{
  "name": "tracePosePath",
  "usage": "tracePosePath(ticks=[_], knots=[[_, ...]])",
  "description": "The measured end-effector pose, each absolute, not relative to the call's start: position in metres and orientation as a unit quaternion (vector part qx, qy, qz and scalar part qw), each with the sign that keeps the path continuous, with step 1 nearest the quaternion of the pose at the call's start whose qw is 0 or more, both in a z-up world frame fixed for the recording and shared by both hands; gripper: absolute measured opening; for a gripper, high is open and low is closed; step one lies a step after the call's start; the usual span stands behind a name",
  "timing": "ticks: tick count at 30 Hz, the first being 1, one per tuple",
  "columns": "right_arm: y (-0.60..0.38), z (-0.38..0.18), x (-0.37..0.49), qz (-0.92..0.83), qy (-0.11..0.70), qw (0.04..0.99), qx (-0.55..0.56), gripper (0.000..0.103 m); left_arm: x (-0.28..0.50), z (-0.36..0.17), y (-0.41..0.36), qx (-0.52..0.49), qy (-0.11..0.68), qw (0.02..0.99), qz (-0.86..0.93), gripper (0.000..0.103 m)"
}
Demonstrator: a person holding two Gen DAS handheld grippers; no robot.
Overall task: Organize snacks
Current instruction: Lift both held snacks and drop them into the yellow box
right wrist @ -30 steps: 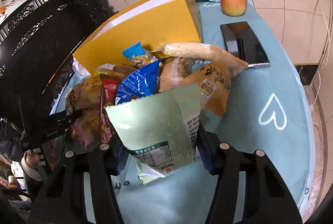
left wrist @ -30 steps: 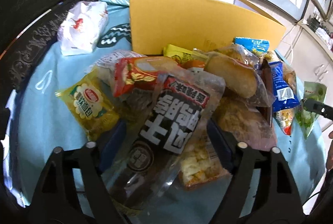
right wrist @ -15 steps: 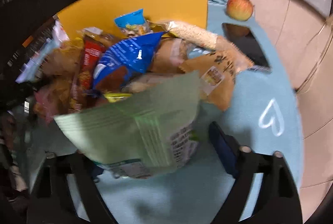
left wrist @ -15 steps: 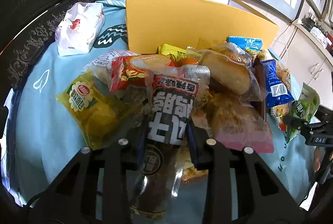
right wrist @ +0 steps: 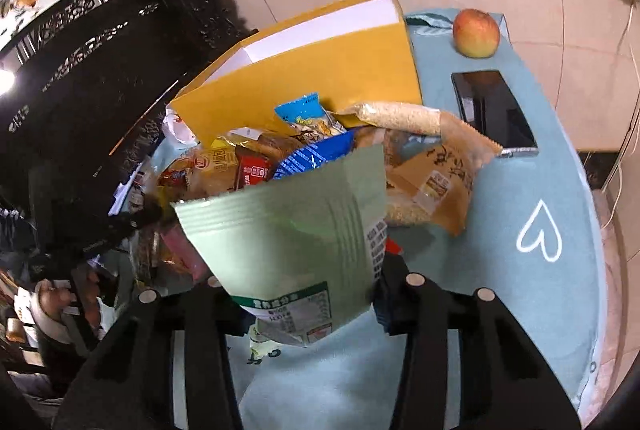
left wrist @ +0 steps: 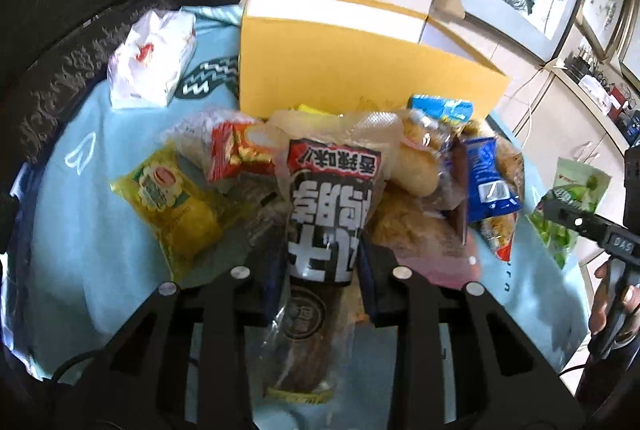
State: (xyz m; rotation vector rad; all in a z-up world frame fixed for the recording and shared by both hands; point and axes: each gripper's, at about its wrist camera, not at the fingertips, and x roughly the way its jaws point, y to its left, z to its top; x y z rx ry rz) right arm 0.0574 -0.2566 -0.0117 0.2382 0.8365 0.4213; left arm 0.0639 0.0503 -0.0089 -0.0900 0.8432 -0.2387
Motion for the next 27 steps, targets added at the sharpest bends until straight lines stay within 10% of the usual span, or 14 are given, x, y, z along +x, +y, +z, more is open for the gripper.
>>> tracePosePath(ticks=[27], knots=[[-0.205,0.097,0.225,0.175,0.314,0.931,0.061,0.046,0.235,0.135,0.007,-0.118,0.322,0.932,-0.12,0.033]])
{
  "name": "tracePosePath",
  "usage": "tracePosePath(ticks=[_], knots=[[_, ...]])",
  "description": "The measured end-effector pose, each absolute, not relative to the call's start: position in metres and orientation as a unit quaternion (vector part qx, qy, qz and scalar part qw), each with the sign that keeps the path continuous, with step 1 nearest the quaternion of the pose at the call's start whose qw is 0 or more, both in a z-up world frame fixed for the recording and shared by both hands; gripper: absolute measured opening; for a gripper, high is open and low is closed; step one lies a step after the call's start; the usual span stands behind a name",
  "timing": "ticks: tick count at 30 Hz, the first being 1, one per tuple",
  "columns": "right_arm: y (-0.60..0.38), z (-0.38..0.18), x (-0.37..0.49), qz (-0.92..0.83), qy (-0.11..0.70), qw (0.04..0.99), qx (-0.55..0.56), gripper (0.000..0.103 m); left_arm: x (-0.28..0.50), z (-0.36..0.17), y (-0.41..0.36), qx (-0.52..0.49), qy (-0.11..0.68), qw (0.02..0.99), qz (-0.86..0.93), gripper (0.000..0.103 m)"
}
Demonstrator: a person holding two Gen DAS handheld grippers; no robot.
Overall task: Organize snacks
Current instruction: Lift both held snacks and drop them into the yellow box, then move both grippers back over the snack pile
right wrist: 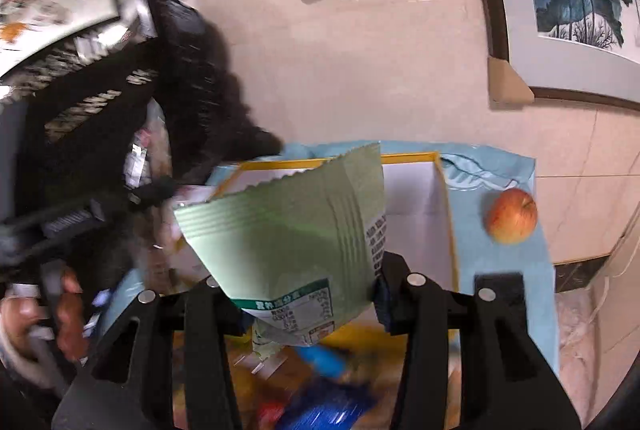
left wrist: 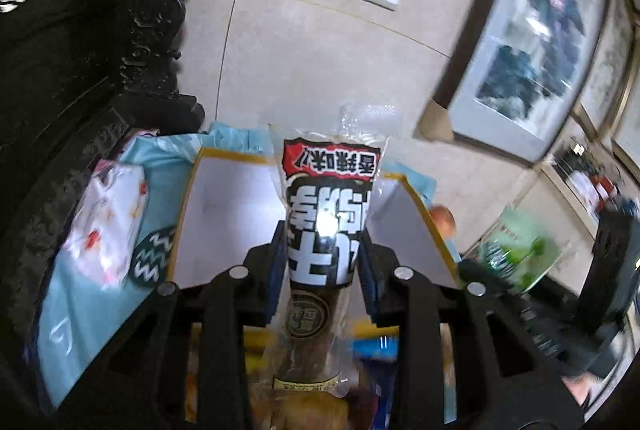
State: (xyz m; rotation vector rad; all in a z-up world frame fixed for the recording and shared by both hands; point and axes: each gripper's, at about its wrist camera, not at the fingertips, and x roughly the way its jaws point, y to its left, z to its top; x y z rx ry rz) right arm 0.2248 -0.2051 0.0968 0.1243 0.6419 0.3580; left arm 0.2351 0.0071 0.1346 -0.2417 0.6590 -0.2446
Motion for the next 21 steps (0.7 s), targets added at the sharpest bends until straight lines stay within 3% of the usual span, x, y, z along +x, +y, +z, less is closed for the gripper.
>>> tracePosePath(ticks=[5,6,7,9,16,18,21], knots=[[-0.192,0.048,0.286,0.131,0.393,0.909,0.042,0.049,0.296,0.106,-0.008,-0.108,0.356,0.924,-0.094,0.036],[-0.19,0.036,0.296,0.121,0.424,0.897,0.036,0.052,0.299,0.099,-0.008,-0.107,0.361,0.922,-0.091,0.049],[-0.189,0.029,0.301,0.116,0.441,0.889,0.035,0.054,0.302,0.091,-0.009,-0.105,0.364,0.922,-0.078,0.068],[-0.194,0.023,0.3,0.119,0.44,0.889,0.046,0.06,0.3,0.085,-0.007,-0.099,0.359,0.927,-0.057,0.086],[-0.204,0.048,0.253,0.127,0.36,0.923,0.055,0.079,0.272,0.082,-0.001,-0.093,0.356,0.928,-0.057,0.092],[-0.212,0.06,0.231,0.134,0.324,0.934,0.063,0.101,0.254,0.088,-0.001,-0.082,0.344,0.934,-0.058,0.097],[-0.222,0.072,0.194,0.133,0.283,0.947,0.07,0.102,0.218,0.097,0.001,-0.057,0.321,0.943,-0.061,0.1]])
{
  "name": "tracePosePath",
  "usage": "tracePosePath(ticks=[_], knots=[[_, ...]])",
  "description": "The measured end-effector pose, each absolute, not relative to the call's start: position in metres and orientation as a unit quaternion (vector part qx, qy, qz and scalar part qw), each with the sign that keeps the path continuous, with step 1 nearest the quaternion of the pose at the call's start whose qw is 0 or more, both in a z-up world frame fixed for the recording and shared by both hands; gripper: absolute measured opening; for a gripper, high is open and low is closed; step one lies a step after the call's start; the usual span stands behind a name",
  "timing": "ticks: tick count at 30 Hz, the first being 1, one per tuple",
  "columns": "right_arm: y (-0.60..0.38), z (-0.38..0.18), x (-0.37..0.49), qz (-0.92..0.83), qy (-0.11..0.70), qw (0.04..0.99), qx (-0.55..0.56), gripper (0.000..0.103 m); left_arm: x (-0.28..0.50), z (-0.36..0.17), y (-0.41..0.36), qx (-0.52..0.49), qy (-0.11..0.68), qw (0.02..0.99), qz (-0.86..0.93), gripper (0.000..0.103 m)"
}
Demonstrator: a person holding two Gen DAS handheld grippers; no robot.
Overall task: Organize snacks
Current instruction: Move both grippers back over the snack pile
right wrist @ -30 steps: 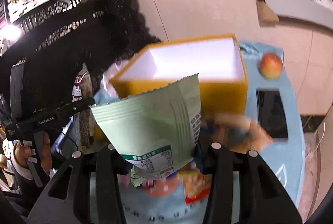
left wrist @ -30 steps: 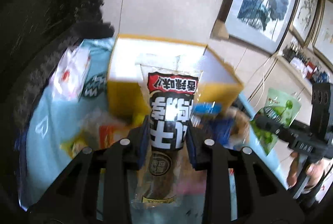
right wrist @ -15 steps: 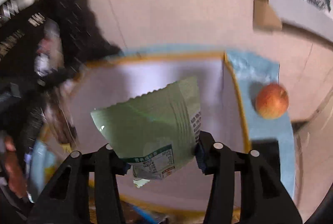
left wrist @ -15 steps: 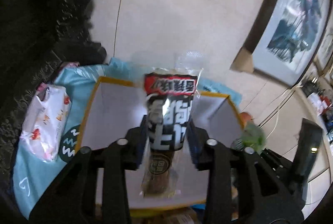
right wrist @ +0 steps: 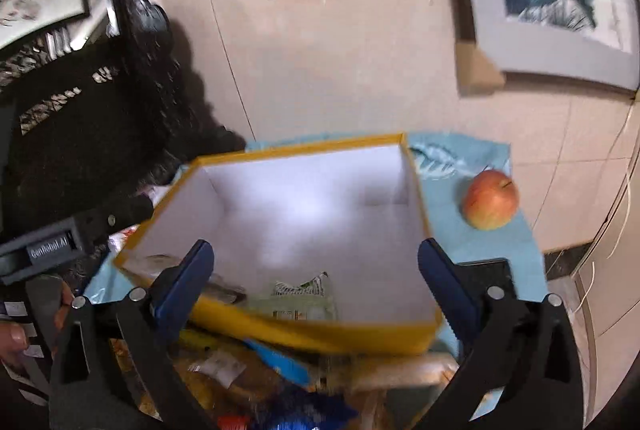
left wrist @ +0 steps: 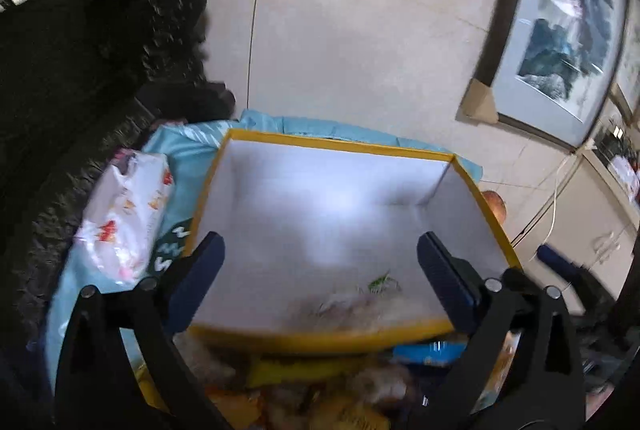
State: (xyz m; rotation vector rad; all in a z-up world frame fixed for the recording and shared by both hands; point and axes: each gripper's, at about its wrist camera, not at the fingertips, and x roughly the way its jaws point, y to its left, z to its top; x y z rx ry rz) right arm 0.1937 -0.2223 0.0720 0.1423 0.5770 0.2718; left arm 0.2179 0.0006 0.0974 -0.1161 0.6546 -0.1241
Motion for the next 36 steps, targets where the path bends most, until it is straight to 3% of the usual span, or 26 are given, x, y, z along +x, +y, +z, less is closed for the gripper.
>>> tracePosePath(ticks=[4,13,36], knots=[[-0.237,0.07,0.153,0.149,0.287,0.942,0.09,0.102,0.169,0.092,0.005,-0.023,0.311,0.947,-0.072,0.101],[-0.257,0.018,0.083,0.15,0.326,0.92,0.156,0.102,0.093,0.021,0.024,-0.028,0.376,0.923,-0.074,0.101],[-0.258,-0.022,0.054,0.156,0.393,0.896,0.136,0.102,0.072,-0.024,-0.031,0.063,0.421,0.898,-0.117,0.101]])
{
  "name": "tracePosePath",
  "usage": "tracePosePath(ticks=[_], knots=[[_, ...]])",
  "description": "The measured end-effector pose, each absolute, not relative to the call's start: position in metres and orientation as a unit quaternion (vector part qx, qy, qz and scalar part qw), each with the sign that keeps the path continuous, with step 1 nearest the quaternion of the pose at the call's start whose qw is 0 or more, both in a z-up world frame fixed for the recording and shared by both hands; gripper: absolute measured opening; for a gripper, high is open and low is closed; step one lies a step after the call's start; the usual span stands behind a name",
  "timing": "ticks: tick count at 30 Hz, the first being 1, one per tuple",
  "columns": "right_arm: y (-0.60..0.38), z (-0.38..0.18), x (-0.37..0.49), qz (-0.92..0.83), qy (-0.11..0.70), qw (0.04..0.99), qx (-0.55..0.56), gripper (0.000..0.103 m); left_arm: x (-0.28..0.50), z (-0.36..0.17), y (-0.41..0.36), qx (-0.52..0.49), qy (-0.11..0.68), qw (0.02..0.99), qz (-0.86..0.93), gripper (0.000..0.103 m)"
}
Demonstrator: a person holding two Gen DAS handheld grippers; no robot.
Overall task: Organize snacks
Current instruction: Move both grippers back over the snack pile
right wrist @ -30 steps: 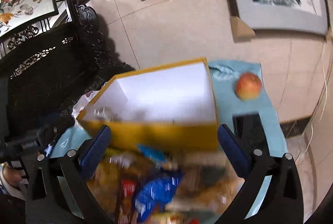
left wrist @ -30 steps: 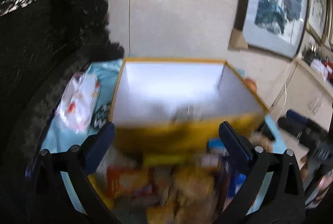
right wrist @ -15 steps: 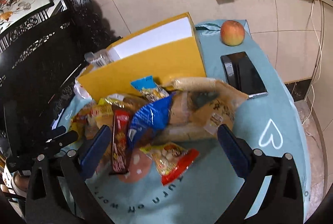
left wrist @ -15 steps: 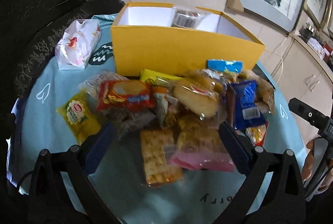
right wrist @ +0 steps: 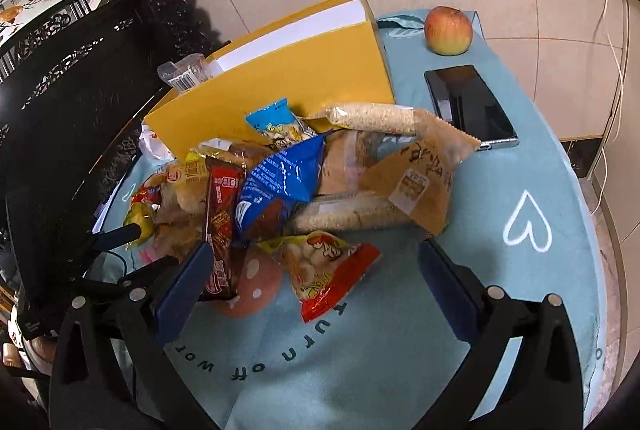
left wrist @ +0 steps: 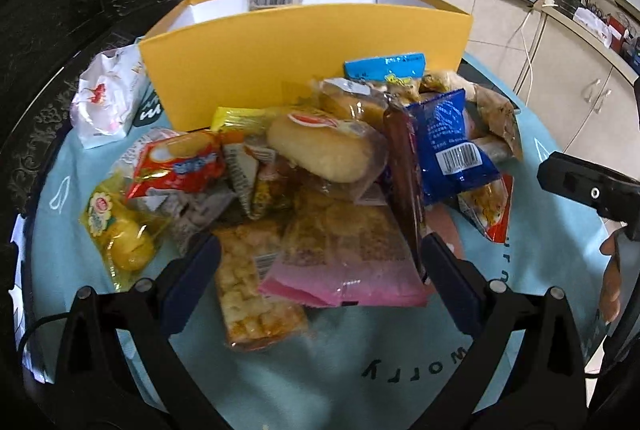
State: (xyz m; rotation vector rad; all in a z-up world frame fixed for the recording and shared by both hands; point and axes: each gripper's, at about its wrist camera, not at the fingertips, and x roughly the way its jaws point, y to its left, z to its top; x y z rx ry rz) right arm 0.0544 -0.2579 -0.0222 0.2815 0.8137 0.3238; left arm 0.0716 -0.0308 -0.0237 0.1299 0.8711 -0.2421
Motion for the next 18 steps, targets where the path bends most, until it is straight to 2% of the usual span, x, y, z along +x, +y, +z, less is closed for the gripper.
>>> tracePosePath(ticks=[5,6,7,9,14,18], knots=[[-0.26,-0.024,0.053,0.158,0.395,0.894,0.14,0.102,0.08,-0.033,-0.034,0.059,0.418,0.898,-0.121,0.1],[-0.26,-0.024,0.053,0.158,0.395,0.894,0.14,0.102,0.082,-0.036,-0.035,0.06,0.421,0.897,-0.124,0.096],[-0.26,-0.025,0.054,0.159,0.396,0.893,0.14,0.102,0.085,-0.039,-0.037,0.057,0.424,0.894,-0.131,0.083],[-0.26,-0.026,0.054,0.16,0.397,0.893,0.141,0.102,0.09,-0.039,-0.04,0.047,0.422,0.893,-0.147,0.069],[-0.256,-0.031,0.055,0.16,0.409,0.889,0.133,0.102,0.097,-0.048,-0.048,0.059,0.432,0.888,-0.145,0.063],[-0.256,-0.034,0.054,0.156,0.418,0.886,0.124,0.102,0.091,-0.052,-0.045,0.053,0.436,0.884,-0.157,0.054]])
